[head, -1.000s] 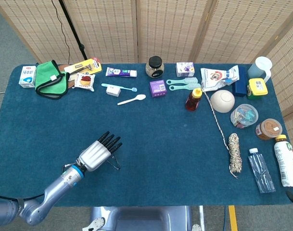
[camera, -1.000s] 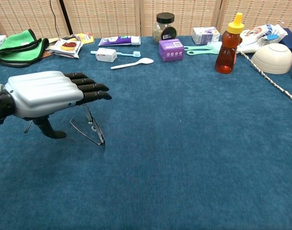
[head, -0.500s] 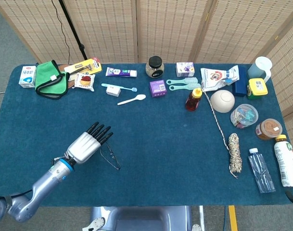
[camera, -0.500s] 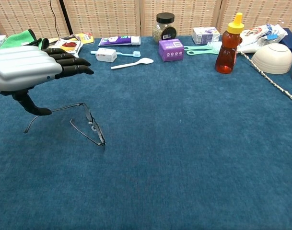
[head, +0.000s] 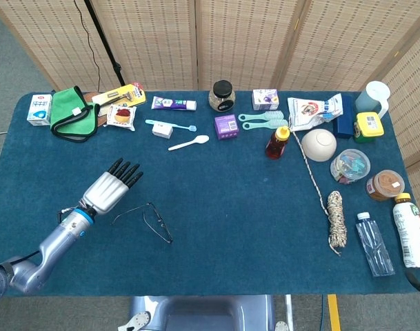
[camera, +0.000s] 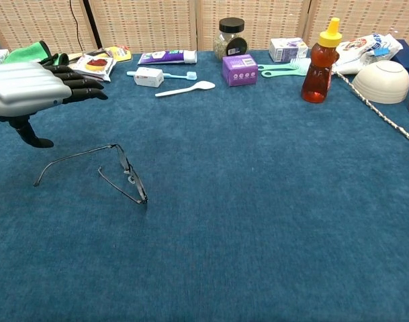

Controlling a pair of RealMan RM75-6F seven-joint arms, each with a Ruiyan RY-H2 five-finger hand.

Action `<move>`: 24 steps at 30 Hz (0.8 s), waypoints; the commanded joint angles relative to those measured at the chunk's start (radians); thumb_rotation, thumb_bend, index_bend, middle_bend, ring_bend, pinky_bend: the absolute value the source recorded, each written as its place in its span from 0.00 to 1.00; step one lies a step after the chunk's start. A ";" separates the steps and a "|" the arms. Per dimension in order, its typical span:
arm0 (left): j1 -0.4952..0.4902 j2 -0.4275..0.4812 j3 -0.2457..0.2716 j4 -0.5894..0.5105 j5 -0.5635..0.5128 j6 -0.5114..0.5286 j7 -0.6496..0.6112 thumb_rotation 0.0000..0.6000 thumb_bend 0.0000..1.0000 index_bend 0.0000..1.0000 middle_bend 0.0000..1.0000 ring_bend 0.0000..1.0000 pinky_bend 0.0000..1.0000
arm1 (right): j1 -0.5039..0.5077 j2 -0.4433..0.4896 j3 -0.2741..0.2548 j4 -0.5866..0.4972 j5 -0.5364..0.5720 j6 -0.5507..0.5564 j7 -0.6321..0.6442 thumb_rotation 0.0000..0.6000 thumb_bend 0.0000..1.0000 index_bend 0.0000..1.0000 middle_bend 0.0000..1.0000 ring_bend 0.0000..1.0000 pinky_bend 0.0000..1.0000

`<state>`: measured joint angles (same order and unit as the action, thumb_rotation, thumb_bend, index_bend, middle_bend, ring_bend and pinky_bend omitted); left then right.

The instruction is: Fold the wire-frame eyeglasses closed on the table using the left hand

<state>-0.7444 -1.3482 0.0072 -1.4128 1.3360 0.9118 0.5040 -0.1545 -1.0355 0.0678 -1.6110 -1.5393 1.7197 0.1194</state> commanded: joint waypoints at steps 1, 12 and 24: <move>0.000 -0.012 0.009 0.006 0.013 -0.006 -0.004 1.00 0.20 0.00 0.00 0.00 0.00 | 0.001 0.002 0.000 -0.004 -0.001 0.000 -0.004 1.00 0.02 0.10 0.00 0.00 0.02; 0.029 0.013 0.051 -0.069 0.093 0.027 -0.007 1.00 0.20 0.00 0.00 0.00 0.00 | -0.005 0.004 -0.004 -0.003 -0.003 0.007 0.001 1.00 0.02 0.10 0.00 0.00 0.02; 0.042 0.016 0.060 -0.139 0.125 0.034 0.020 1.00 0.20 0.00 0.00 0.00 0.00 | -0.015 0.004 -0.006 0.007 0.000 0.020 0.017 1.00 0.02 0.10 0.00 0.00 0.02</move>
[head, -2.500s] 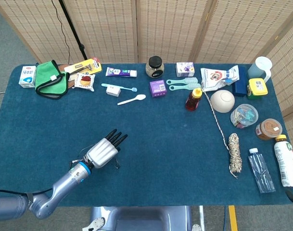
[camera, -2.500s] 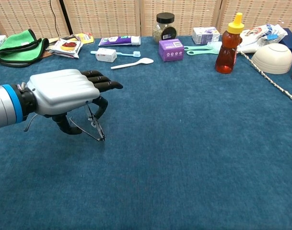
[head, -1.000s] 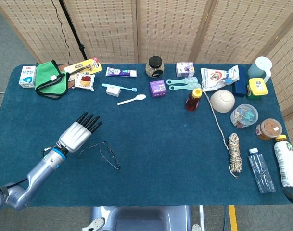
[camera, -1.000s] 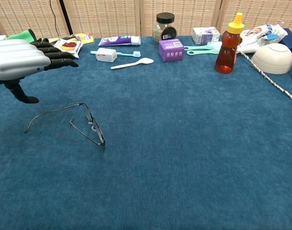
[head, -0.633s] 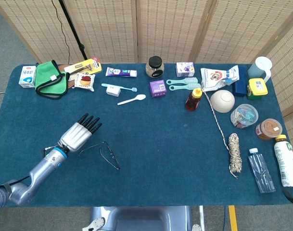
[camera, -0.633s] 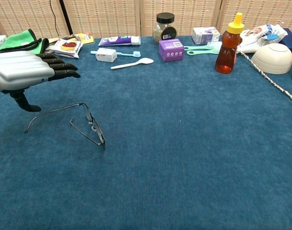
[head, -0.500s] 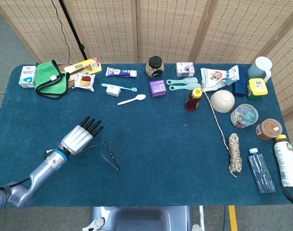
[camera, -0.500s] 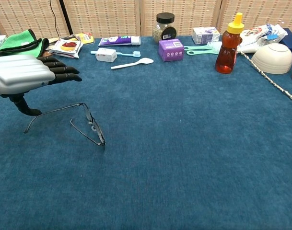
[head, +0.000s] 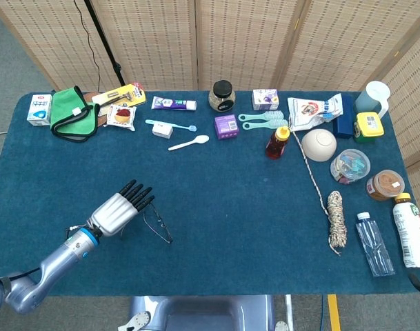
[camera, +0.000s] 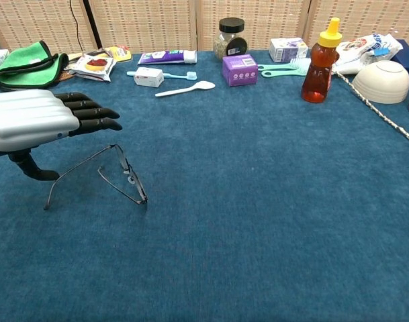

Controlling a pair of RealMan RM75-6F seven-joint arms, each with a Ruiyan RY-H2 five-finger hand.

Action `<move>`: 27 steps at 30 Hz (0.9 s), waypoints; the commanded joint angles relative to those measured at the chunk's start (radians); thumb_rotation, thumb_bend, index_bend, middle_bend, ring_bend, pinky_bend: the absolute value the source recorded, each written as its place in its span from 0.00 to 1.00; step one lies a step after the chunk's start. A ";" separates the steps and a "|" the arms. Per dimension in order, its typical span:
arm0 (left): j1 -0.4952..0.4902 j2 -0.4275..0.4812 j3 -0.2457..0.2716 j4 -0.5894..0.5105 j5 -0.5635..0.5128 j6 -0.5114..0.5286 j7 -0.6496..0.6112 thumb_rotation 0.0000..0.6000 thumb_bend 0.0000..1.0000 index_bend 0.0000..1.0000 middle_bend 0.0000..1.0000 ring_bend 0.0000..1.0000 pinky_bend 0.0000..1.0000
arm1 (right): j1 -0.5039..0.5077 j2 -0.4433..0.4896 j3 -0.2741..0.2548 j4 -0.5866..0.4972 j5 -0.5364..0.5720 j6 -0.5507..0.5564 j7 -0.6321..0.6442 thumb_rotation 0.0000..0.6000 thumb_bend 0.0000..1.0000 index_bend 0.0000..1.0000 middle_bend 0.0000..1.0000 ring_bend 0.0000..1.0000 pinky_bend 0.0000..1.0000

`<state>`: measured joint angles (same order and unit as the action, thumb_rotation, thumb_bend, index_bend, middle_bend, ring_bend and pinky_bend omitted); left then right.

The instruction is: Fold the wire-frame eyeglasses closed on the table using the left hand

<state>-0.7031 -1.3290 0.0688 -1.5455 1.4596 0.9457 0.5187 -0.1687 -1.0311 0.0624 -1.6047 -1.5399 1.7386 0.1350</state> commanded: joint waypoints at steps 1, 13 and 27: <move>0.001 -0.005 -0.003 -0.013 0.001 -0.002 0.010 1.00 0.20 0.00 0.00 0.00 0.00 | -0.002 0.000 -0.001 0.002 0.001 0.002 0.003 1.00 0.02 0.10 0.00 0.00 0.02; -0.015 -0.045 -0.023 -0.081 -0.037 -0.042 0.086 1.00 0.20 0.00 0.00 0.00 0.00 | -0.015 0.001 -0.001 0.017 0.009 0.013 0.027 1.00 0.02 0.10 0.00 0.00 0.02; -0.027 -0.077 -0.039 -0.129 -0.084 -0.055 0.154 1.00 0.20 0.00 0.00 0.00 0.00 | -0.019 -0.003 0.002 0.042 0.019 0.011 0.056 1.00 0.02 0.10 0.00 0.00 0.02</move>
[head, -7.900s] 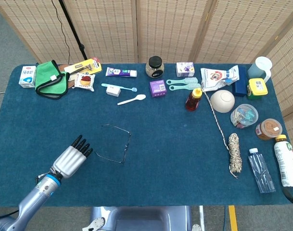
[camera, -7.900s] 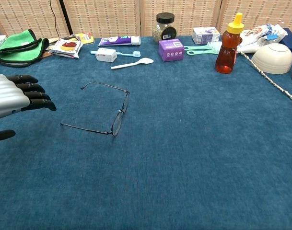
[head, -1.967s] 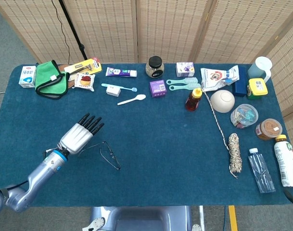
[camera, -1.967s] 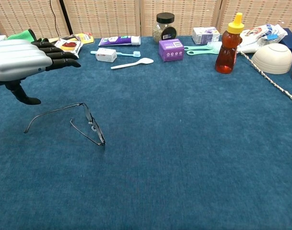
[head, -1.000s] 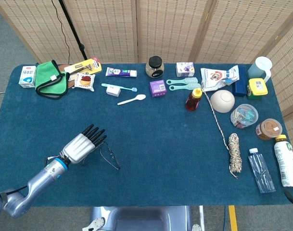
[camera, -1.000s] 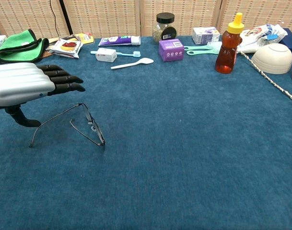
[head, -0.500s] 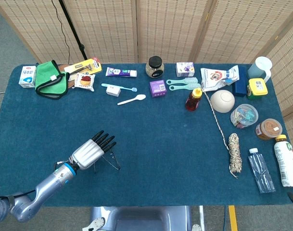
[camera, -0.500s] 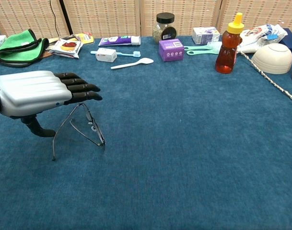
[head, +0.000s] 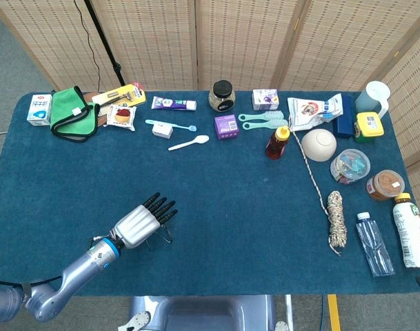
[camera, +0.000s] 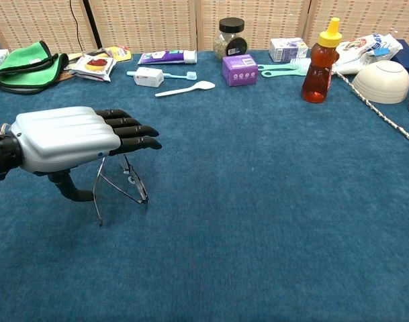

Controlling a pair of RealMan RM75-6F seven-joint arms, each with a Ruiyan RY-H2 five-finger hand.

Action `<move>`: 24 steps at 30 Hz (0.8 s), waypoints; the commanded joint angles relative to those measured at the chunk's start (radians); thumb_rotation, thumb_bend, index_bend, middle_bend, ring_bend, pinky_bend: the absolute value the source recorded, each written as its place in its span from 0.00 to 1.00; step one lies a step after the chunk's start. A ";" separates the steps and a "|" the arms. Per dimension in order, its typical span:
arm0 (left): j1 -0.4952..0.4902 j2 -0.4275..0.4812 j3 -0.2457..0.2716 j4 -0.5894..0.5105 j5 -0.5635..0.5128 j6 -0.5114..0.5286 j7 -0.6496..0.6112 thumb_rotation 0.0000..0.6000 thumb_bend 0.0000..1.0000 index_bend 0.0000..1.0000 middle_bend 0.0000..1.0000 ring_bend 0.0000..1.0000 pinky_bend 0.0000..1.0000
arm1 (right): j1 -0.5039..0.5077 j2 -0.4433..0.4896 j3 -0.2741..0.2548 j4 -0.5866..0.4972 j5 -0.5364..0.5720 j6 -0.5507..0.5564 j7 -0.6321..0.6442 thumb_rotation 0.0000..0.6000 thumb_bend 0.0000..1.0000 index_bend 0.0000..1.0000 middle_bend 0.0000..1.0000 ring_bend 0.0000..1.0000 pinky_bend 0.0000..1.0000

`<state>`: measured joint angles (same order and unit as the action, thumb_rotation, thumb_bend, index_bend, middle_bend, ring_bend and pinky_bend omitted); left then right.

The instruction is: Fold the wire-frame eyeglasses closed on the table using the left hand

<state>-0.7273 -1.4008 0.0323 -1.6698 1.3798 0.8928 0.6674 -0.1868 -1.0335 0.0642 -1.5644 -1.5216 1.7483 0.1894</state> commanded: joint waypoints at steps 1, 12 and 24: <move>-0.004 -0.008 -0.003 -0.006 -0.006 -0.002 0.009 1.00 0.20 0.00 0.00 0.00 0.00 | -0.002 0.000 0.000 0.002 0.001 0.002 0.003 1.00 0.02 0.10 0.00 0.00 0.02; -0.027 -0.046 -0.032 -0.005 -0.053 -0.017 0.028 1.00 0.20 0.00 0.00 0.00 0.00 | -0.007 0.000 0.002 0.010 0.004 0.006 0.014 1.00 0.02 0.11 0.00 0.00 0.02; -0.046 -0.041 -0.081 -0.032 -0.118 -0.013 -0.037 1.00 0.20 0.00 0.00 0.00 0.00 | -0.004 -0.005 0.003 0.013 0.005 -0.002 0.014 1.00 0.02 0.11 0.00 0.00 0.02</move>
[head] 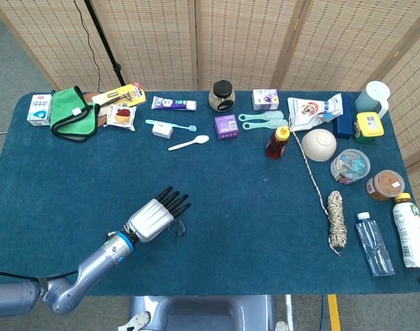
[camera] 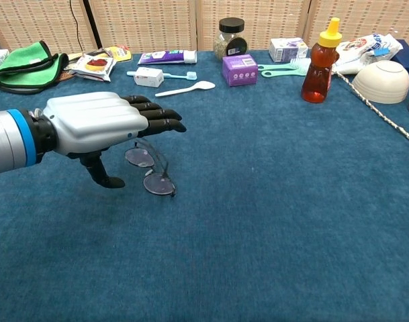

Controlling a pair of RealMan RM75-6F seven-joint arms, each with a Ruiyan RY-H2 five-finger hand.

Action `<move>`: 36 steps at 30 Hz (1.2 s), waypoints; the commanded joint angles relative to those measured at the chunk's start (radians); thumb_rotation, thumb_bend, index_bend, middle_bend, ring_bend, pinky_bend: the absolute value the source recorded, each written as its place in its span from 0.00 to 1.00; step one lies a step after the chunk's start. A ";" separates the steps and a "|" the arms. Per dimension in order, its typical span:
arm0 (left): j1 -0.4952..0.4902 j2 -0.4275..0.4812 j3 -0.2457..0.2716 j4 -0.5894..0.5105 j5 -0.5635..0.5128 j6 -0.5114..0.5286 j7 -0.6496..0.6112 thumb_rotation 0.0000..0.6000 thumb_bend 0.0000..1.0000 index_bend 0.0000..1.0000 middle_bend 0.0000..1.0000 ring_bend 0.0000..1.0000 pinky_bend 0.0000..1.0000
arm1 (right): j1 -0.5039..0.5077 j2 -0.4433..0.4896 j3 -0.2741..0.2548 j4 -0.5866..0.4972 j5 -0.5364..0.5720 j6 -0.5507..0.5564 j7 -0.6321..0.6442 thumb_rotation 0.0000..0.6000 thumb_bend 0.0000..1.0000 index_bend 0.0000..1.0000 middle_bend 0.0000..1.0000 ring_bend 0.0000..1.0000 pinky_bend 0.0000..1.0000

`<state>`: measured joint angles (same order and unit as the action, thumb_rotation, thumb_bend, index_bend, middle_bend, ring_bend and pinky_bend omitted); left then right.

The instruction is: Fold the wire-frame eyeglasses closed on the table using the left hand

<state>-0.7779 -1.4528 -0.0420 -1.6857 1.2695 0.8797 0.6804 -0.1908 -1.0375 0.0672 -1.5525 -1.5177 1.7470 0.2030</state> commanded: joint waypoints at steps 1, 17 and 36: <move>0.007 0.016 -0.008 -0.022 -0.008 -0.002 -0.081 1.00 0.20 0.00 0.00 0.00 0.00 | 0.000 -0.002 0.000 0.003 0.001 -0.002 0.002 1.00 0.02 0.11 0.00 0.00 0.02; 0.057 0.042 -0.005 0.016 0.223 -0.038 -1.043 0.97 0.20 0.00 0.00 0.00 0.00 | 0.008 0.000 0.000 -0.010 -0.010 -0.006 -0.015 1.00 0.02 0.11 0.00 0.00 0.02; 0.031 -0.049 0.111 0.290 0.444 0.109 -1.773 0.94 0.20 0.00 0.00 0.00 0.00 | 0.010 0.005 -0.001 -0.025 -0.015 -0.006 -0.031 1.00 0.02 0.11 0.00 0.00 0.02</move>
<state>-0.7383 -1.4833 0.0444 -1.4374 1.6850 0.9666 -1.0437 -0.1816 -1.0320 0.0667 -1.5769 -1.5317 1.7413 0.1721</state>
